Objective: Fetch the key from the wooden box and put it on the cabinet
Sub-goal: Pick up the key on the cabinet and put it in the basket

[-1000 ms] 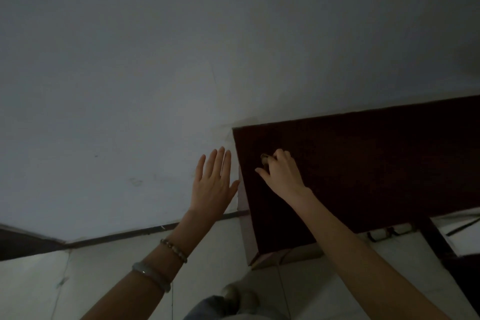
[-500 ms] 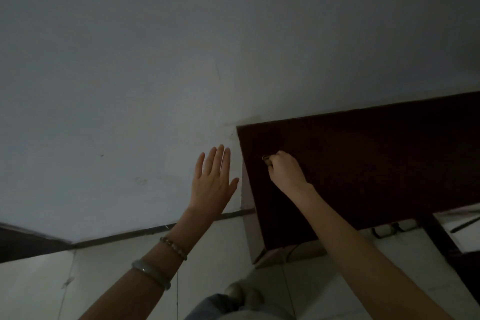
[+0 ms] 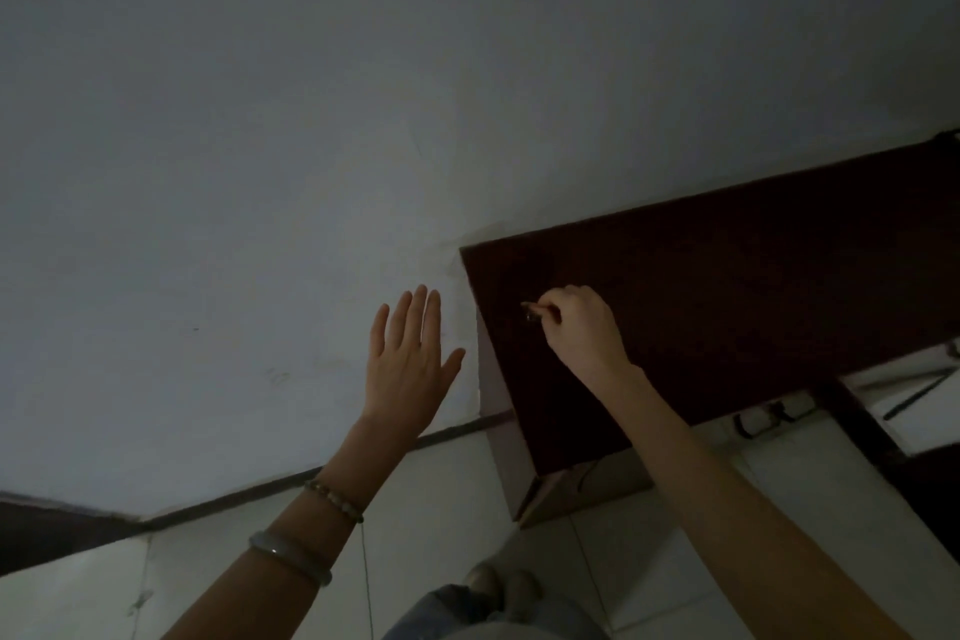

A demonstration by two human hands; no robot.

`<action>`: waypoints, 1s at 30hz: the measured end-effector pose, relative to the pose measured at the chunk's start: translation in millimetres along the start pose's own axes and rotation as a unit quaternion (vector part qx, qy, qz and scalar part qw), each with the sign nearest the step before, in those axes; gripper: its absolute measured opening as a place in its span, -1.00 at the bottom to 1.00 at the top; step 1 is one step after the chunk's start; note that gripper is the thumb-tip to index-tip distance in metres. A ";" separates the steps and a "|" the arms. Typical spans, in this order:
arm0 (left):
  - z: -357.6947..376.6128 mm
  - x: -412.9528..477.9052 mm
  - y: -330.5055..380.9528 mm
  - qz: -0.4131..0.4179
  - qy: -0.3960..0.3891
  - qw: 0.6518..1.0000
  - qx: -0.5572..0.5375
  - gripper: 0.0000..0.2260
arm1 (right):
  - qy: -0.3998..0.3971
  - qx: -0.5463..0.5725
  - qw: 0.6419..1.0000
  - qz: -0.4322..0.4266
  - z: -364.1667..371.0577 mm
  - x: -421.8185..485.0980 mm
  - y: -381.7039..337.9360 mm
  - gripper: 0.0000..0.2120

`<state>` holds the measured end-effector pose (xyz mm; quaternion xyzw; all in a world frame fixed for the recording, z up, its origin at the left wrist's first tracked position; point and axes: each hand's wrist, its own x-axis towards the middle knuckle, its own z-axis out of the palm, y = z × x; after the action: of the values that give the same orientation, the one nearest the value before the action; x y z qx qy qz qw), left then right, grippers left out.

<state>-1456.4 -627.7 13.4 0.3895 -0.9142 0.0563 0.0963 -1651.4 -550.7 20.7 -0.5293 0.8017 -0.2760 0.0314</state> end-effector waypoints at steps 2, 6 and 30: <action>-3.3 4.2 5.9 0.009 0.011 1.000 -0.013 -0.37 | 0.031 0.007 0.999 -0.012 -13.1 -10.8 -3.4 -0.90; -11.6 12.6 29.1 0.052 0.042 0.997 -0.048 -0.38 | 0.098 0.034 0.995 0.006 -42.8 -35.5 -2.8 -0.89; -40.5 25.0 316.2 0.348 0.095 0.914 -0.185 -0.41 | 0.293 -0.059 0.910 0.288 -205.8 -209.0 143.6 -0.94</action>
<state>-1696.6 -419.8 49.5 0.0147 -0.9724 -0.0472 0.2279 -1749.8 -244.2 75.9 -0.1721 0.9071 -0.3501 -0.1580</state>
